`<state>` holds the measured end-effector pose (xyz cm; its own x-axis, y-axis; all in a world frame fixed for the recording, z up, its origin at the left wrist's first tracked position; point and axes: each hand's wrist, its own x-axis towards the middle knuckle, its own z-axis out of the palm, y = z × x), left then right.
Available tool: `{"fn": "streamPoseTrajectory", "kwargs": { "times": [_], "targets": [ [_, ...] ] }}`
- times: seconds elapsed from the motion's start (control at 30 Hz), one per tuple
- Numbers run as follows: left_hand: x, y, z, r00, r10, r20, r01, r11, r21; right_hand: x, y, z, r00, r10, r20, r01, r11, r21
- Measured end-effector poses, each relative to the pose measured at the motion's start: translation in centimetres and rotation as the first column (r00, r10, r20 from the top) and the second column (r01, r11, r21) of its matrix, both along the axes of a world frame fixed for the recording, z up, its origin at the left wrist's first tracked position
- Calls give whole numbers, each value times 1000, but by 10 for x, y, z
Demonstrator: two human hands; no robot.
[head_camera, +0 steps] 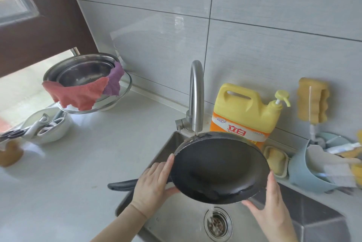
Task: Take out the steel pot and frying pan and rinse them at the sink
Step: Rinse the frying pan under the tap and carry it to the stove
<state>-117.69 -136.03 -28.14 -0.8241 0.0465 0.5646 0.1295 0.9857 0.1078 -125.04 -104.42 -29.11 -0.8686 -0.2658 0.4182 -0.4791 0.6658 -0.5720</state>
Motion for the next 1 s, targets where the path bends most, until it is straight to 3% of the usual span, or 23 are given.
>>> {"fn": "streamPoseTrajectory", "kwargs": {
  "times": [0.27, 0.53, 0.8, 1.0],
  "targets": [
    [0, 2, 4, 1000, -1, -7, 1, 999, 41, 1, 7, -1, 994, -107, 34, 105, 994, 42],
    [33, -34, 0, 992, 128, 14, -129, 992, 18, 4, -37, -2, 982, 181, 54, -184, 982, 50],
    [52, -47, -4, 980, 164, -114, -163, 987, 18, 2, -60, -5, 968, 248, 46, -251, 963, 95],
    [42, -42, -4, 986, 164, 28, -164, 986, 31, 3, -49, -1, 973, 225, 52, -228, 972, 59]
  ]
}}
